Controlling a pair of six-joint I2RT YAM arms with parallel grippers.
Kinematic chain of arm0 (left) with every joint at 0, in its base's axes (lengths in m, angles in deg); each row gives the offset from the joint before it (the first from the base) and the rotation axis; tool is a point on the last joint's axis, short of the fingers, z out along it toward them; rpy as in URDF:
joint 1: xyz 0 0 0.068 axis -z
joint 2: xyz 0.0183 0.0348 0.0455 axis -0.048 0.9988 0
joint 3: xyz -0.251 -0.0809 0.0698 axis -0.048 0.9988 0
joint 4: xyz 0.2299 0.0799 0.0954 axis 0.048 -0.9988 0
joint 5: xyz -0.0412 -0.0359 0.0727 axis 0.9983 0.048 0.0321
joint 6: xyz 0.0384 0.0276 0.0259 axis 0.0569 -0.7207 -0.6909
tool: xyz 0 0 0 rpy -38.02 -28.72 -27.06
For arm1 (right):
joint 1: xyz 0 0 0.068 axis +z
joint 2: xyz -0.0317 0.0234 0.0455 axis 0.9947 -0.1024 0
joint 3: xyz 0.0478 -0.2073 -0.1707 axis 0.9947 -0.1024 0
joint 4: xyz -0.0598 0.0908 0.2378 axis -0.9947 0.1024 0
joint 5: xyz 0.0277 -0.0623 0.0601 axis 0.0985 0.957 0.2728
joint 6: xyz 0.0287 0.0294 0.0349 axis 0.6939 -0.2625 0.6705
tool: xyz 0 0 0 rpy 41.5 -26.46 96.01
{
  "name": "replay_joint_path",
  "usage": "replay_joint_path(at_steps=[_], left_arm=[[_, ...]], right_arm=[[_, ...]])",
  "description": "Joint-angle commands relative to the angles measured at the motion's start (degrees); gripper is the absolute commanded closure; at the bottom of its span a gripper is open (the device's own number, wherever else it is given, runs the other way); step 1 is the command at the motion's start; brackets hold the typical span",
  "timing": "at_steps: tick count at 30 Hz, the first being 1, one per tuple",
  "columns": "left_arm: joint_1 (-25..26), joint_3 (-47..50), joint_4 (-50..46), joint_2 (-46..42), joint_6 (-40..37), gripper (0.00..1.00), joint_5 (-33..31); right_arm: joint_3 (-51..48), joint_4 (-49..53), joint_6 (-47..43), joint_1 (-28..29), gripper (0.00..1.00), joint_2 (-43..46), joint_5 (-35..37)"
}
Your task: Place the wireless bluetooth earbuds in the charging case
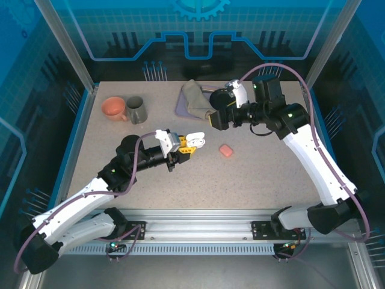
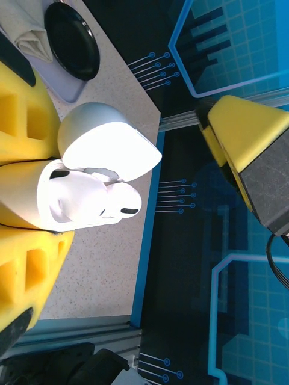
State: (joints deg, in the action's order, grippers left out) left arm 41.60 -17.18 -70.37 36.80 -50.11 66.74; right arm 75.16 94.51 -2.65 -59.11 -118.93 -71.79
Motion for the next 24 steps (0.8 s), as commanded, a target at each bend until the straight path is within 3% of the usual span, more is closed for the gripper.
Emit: replay_joint_path(at_steps=[1, 9, 24], left_arm=[[0.31, -0.1, 1.03, 0.26, -2.7, 1.0, 2.0], [0.35, -0.81, 1.57, 1.12, -2.73, 1.0, 3.09], [0.27, -0.81, 2.93, 1.66, -1.7, 1.0, 2.82]], right_arm=[[-0.86, -3.02, 8.92, -1.9, 0.17, -0.7, -19.69], [-3.81, -3.44, 2.03, -1.35, 0.11, -0.98, -29.16], [-4.33, 3.37, -8.49, 3.54, 0.16, -2.6, -31.12]])
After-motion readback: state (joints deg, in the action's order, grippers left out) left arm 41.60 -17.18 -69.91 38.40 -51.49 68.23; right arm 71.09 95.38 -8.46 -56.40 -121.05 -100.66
